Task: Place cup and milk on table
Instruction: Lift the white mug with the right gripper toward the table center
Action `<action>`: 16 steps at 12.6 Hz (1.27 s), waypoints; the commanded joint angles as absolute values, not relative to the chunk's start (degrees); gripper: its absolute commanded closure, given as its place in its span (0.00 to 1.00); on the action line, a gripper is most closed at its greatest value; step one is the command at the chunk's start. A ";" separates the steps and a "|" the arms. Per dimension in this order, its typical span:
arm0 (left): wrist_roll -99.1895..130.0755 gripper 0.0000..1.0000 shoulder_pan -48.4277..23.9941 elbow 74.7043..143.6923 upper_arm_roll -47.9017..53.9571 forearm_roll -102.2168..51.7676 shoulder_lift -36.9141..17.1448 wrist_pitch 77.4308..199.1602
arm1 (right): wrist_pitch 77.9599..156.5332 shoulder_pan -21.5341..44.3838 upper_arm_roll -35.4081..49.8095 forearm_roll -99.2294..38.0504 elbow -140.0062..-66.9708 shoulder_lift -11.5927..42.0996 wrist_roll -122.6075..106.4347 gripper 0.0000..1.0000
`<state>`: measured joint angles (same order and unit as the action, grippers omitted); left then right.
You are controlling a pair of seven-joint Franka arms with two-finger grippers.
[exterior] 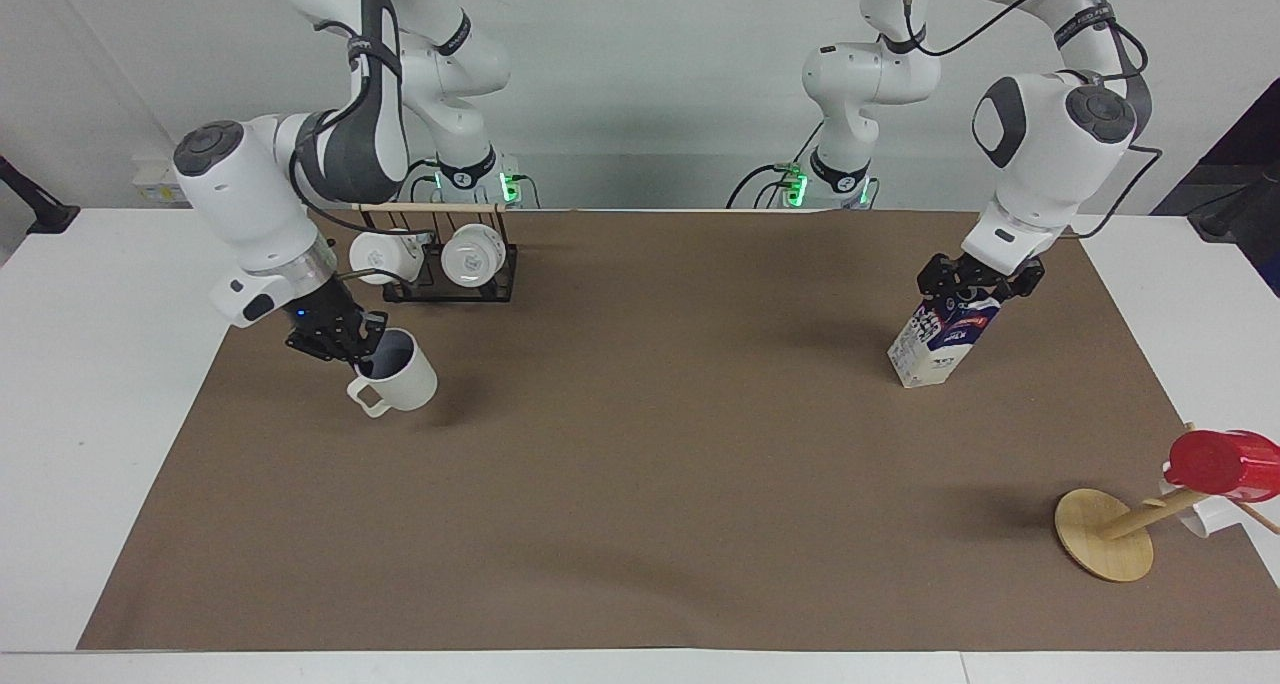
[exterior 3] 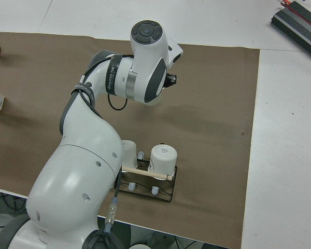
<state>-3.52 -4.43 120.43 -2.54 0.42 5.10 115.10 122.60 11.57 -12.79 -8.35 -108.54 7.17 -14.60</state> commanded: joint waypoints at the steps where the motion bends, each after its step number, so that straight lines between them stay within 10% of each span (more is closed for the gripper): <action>1: -3.43 0.04 -5.01 121.82 -2.99 0.79 5.80 116.63 | 121.64 15.36 -12.48 -4.75 -105.65 8.52 -14.43 1.00; 7: -3.43 0.52 -5.19 121.64 -3.08 0.79 5.71 116.81 | 121.73 18.37 -12.48 -4.04 -105.64 8.61 -8.44 1.00; 16: -3.60 0.55 -5.19 119.36 -3.08 0.79 4.31 116.28 | 122.52 20.90 -12.48 -3.96 -105.47 8.61 -3.11 1.00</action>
